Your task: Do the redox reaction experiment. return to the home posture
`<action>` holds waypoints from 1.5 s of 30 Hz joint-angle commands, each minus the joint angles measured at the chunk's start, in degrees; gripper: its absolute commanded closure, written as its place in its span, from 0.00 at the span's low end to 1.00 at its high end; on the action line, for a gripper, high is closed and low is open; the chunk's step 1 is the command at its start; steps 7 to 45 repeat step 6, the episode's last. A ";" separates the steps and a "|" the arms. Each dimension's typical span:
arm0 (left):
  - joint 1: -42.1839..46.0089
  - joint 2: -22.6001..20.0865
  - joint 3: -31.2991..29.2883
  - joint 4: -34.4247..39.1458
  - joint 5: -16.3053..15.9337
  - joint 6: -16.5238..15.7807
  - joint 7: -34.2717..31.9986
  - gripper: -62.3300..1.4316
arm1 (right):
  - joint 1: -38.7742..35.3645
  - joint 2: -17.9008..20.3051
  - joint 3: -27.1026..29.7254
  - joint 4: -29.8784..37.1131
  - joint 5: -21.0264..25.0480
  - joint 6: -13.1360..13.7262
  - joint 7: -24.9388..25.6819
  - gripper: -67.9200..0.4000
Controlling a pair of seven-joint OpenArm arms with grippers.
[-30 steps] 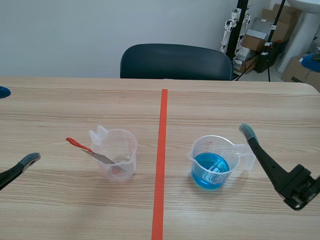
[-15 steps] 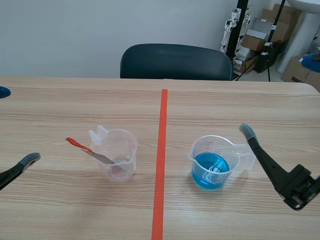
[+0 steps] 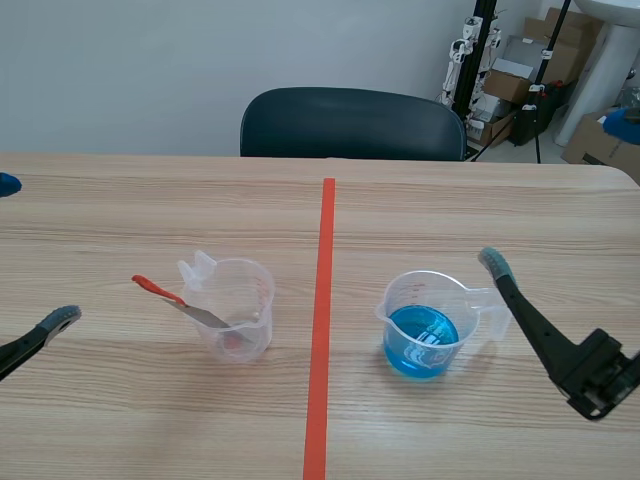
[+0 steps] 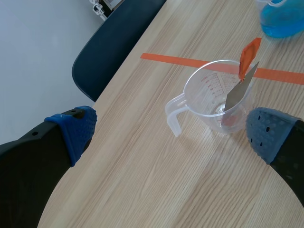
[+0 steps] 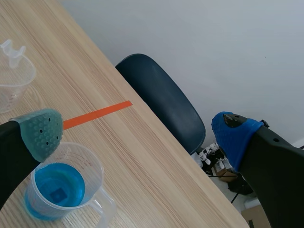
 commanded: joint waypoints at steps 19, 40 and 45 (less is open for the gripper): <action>0.11 0.13 0.04 0.61 -0.63 0.09 -0.79 0.00 | 0.59 0.59 0.04 0.74 0.44 -0.42 0.63 0.00; 0.11 0.13 0.04 0.61 -0.63 0.09 -0.79 0.00 | 0.59 0.59 0.04 0.74 0.44 -0.42 0.63 0.00; 0.11 0.13 0.04 0.61 -0.63 0.09 -0.79 0.00 | 0.59 0.59 0.04 0.74 0.44 -0.42 0.63 0.00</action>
